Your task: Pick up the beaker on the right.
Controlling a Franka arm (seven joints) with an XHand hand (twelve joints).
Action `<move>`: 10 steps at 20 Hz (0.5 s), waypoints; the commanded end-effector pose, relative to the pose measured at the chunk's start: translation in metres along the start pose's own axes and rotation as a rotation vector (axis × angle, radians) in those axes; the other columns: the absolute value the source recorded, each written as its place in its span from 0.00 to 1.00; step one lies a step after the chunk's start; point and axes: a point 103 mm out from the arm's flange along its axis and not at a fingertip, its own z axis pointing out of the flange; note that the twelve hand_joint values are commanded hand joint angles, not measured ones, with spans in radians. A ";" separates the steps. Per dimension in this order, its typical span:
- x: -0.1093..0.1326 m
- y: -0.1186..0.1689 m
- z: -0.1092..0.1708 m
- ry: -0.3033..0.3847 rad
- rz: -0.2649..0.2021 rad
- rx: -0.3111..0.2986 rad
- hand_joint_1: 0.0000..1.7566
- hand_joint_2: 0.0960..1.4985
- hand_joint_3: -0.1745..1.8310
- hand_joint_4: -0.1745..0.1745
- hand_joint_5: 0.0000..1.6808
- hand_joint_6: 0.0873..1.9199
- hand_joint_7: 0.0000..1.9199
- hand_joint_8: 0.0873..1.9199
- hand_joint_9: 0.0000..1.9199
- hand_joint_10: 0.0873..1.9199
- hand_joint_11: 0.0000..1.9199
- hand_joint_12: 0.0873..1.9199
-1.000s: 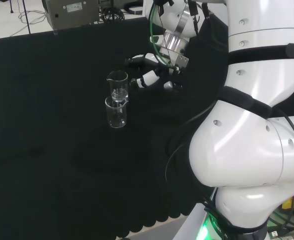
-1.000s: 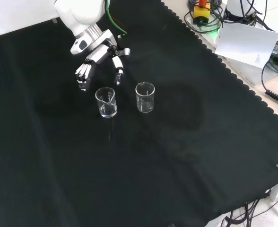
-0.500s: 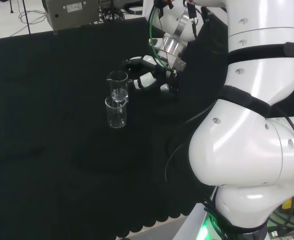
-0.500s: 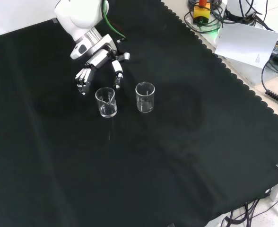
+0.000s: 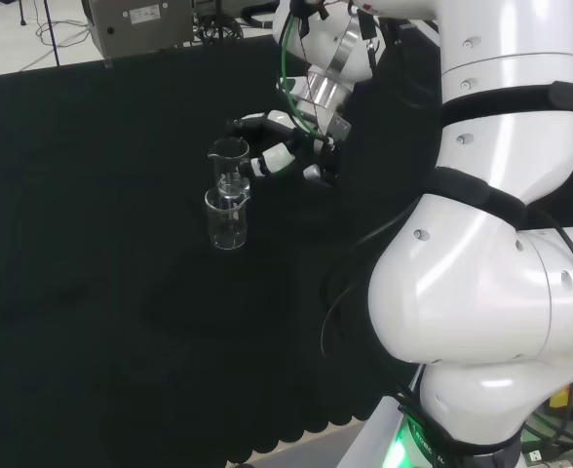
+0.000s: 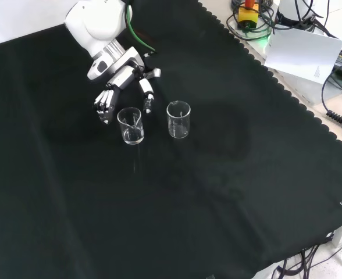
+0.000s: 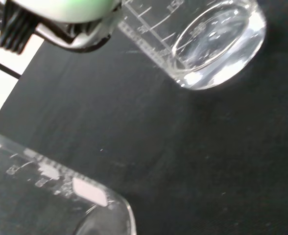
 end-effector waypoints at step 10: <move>0.009 0.010 0.017 0.103 0.004 -0.012 0.49 0.28 0.41 0.39 0.28 0.01 0.11 0.32 0.20 0.30 0.01 0.73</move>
